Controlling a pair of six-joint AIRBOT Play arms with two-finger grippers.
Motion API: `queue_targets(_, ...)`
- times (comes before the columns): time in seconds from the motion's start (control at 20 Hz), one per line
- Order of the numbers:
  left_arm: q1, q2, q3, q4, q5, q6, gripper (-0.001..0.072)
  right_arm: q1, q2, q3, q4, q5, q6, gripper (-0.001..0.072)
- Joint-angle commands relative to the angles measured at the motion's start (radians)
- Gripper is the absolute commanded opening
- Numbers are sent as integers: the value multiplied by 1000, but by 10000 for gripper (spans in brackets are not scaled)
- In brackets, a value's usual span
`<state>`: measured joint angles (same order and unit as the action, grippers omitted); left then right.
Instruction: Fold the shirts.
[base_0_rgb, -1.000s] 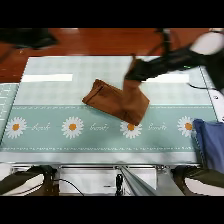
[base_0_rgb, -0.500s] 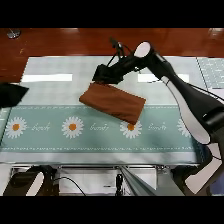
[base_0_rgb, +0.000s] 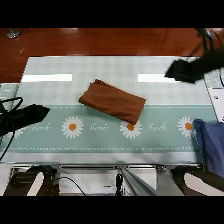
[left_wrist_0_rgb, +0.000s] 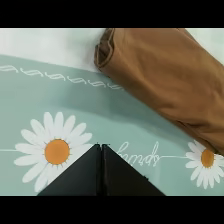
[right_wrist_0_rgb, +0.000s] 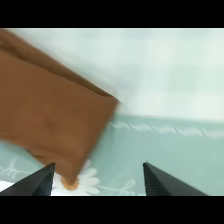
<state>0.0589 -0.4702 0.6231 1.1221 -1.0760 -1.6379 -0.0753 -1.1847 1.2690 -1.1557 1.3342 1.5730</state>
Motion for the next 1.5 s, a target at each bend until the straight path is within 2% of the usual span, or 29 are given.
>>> queue_targets(0.0,1,2,-86,-65,55,2,24,-74,290,-566,50,-355,124,630)
queue_targets(0.15,1,2,-133,-69,66,2,25,-8,224,-749,236,-490,84,630)
queue_targets(0.3,1,1,-141,-69,67,2,24,54,0,-698,391,-448,-91,630)
queue_targets(0.45,1,1,-141,-77,67,2,25,61,-224,-569,537,-328,-236,629)
queue_targets(0.6,1,1,-141,-77,67,2,25,69,-333,-484,639,-306,-269,628)
queue_targets(0.75,1,1,-141,-77,79,2,25,143,-401,-405,637,-305,-269,613)
queue_targets(0.8,1,1,-141,-77,83,2,25,169,-417,-375,630,-305,-269,520)
queue_targets(0.85,1,1,-141,-80,83,2,25,188,-426,-334,614,-291,-271,230)
queue_targets(0.9,1,1,-141,-85,83,2,25,199,-426,-287,598,-267,-297,28)
queue_targets(1.05,1,0,-141,-88,83,2,25,214,-407,-22,522,-87,-286,28)
queue_targets(1.15,1,0,-141,-128,83,-3,25,249,-349,200,378,-29,-209,27)
queue_targets(1.25,1,0,-141,-198,82,4,25,253,-301,405,230,-19,-79,27)
queue_targets(1.45,1,0,-141,-203,81,6,25,138,-275,682,158,159,49,28)
